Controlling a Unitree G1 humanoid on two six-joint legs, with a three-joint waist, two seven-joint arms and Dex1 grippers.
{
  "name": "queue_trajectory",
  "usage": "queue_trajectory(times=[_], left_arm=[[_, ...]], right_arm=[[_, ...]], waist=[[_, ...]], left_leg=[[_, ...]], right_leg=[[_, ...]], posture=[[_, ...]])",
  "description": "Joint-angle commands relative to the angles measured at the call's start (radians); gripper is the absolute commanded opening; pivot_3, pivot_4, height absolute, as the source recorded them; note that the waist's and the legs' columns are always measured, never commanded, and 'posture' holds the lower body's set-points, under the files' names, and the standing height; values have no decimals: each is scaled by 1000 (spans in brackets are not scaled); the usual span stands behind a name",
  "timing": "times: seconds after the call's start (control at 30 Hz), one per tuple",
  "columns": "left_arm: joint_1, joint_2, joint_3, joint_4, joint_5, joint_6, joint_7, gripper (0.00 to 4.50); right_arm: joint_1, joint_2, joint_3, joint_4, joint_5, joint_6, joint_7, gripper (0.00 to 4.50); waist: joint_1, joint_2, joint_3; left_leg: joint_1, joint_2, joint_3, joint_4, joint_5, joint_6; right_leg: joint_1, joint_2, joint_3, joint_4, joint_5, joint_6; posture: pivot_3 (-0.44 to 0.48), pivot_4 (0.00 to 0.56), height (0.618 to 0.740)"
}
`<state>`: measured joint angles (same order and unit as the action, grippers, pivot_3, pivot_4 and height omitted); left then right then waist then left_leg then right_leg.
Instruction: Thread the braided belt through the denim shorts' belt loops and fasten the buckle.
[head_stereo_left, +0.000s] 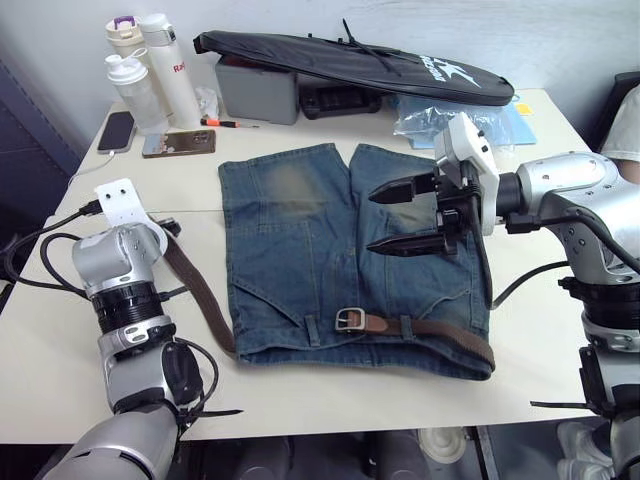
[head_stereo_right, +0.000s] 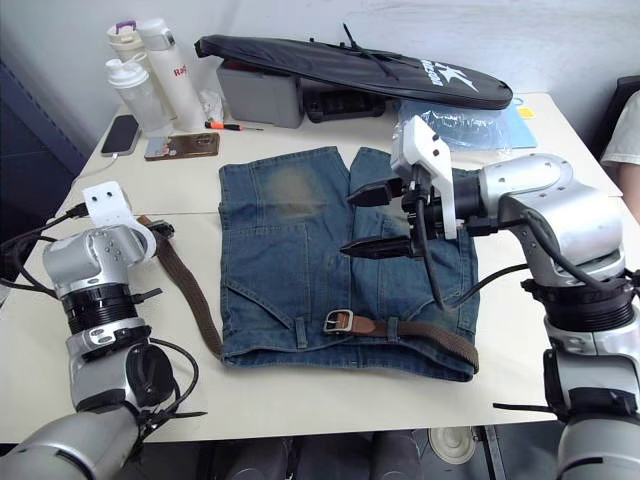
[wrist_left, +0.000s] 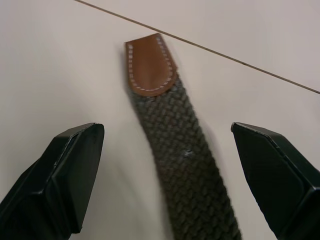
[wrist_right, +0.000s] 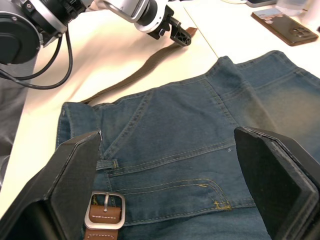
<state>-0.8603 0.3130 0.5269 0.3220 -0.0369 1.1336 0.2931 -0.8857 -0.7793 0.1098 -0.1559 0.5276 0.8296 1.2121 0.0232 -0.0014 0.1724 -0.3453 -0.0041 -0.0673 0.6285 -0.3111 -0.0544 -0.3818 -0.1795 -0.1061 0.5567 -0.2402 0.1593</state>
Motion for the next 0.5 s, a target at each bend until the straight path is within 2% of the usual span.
queue_trajectory(times=[0.03, 0.17, 0.23, 0.37, 0.5], left_arm=[[-32, -6, -10, 76, 11, -63, 42, 4473], [-33, -12, -59, 166, 47, -90, 92, 4473], [-35, -9, -93, 204, 72, -115, 127, 3950], [-48, -7, -93, 225, 69, -108, 176, 2329], [-65, -10, -40, 227, 52, -91, 250, 379]], right_arm=[[2, -25, -26, -28, -11, -14, -24, 4494], [9, -36, -31, -37, -23, -23, -54, 4494], [14, -48, -28, -41, -37, -31, -63, 4500], [19, -59, -28, -42, -45, -38, -74, 4500], [21, -69, -22, -40, -57, -48, -79, 4500]], waist=[[-1, 0, 0], [0, 1, -1], [1, 1, -1], [-7, 1, -1], [-24, 1, -1]], left_leg=[[0, 0, 0, 0, 0, 0], [1, 0, 0, 0, 0, 0], [2, 0, 0, 1, 0, 0], [5, 0, 1, 0, 0, 0], [7, 0, 3, -2, 0, 0]], right_leg=[[0, 0, 0, 0, 0, 0], [0, 0, 0, 1, 0, 0], [2, 0, 0, 1, 0, 0], [4, 0, 1, 1, 0, 0], [4, 0, 2, 1, 0, 0]], posture=[[0, 150, 740], [0, 150, 740], [0, 150, 740], [0, 150, 740], [0, 150, 740]])
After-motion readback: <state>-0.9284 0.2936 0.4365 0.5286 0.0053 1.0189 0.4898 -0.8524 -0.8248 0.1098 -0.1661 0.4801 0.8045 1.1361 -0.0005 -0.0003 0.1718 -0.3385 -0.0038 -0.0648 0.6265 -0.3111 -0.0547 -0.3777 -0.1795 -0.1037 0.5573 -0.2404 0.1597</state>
